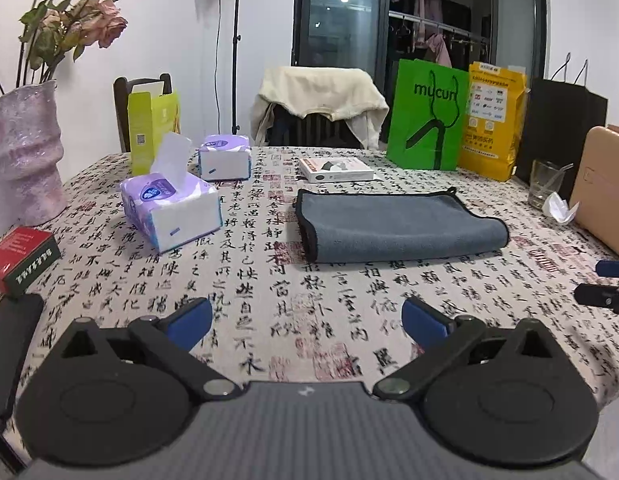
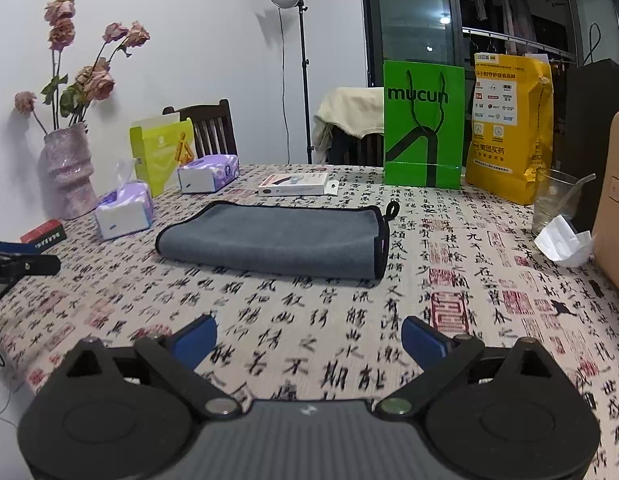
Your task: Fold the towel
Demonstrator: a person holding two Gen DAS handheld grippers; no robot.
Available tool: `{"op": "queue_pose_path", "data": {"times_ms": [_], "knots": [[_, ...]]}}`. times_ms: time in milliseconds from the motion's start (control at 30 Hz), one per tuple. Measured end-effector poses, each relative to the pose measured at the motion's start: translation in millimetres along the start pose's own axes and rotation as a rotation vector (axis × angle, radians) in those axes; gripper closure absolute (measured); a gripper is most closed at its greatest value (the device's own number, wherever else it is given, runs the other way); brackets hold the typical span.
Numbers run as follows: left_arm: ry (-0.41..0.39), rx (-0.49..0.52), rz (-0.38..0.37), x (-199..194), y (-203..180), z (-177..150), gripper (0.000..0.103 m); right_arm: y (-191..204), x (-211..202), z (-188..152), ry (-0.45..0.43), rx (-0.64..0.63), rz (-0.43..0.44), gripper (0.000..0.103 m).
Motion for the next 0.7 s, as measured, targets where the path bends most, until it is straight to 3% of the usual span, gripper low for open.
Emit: {"op": "queue_pose_path", "data": {"times_ms": [700], "knots": [[-0.04, -0.025, 0.007, -70, -9, -65, 0.0, 37, -68, -52, -0.05, -0.022, 0.035, 0.003]]}}
Point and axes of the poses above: each gripper's, at about its wrist camera, not at the fingertips, and x roughly the way its jaws point, y to its left, z to its top, the point moved 3 cm from there along x, roughly the way its jaws point, and after that the axes turned 3 degrees about y, right-handed, at the moved point
